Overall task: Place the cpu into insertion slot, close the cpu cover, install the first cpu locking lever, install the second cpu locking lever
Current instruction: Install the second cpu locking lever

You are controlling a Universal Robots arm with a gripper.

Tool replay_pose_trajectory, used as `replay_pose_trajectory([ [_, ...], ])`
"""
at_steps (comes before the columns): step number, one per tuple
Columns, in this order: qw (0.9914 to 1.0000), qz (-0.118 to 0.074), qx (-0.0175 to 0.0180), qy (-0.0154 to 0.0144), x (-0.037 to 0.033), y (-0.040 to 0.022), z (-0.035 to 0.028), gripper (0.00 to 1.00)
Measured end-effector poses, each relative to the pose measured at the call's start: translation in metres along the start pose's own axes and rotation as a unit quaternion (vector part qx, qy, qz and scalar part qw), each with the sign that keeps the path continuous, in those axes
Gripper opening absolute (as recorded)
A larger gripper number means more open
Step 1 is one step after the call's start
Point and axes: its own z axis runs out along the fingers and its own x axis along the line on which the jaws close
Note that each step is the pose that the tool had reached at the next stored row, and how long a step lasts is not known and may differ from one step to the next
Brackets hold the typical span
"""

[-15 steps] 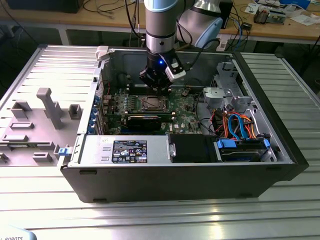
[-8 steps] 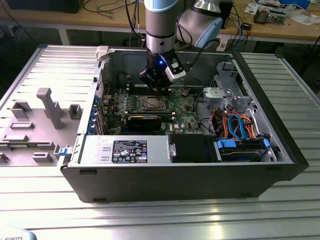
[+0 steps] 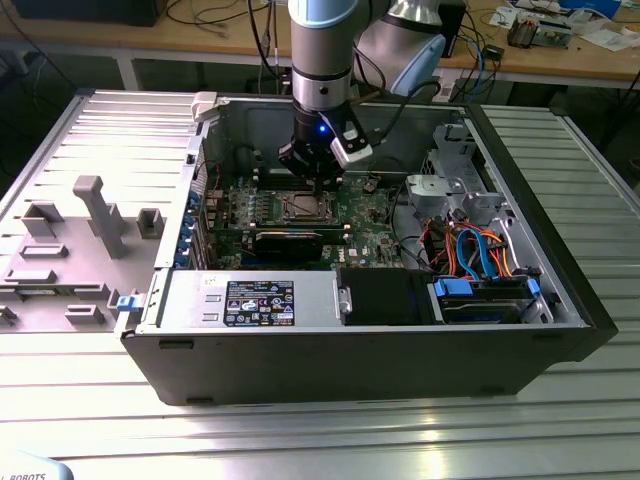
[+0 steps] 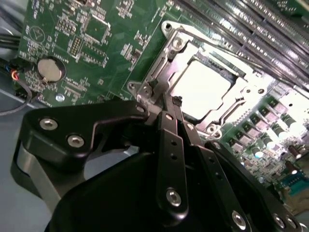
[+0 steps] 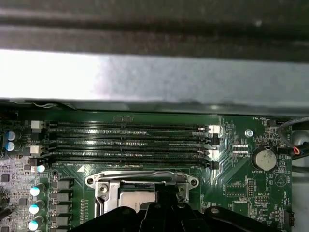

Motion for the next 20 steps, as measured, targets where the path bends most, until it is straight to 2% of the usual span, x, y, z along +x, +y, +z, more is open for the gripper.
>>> replay_pose_trajectory([
  [4, 1.0, 0.0, -0.0003, 0.0001, 0.0, -0.0007, -0.0014, 0.11],
  [11, 1.0, 0.0, -0.0008, 0.0008, -0.0007, -0.0003, -0.0128, 0.11],
  [20, 1.0, 0.0, -0.0009, 0.0012, -0.0007, -0.0005, -0.0133, 0.11],
])
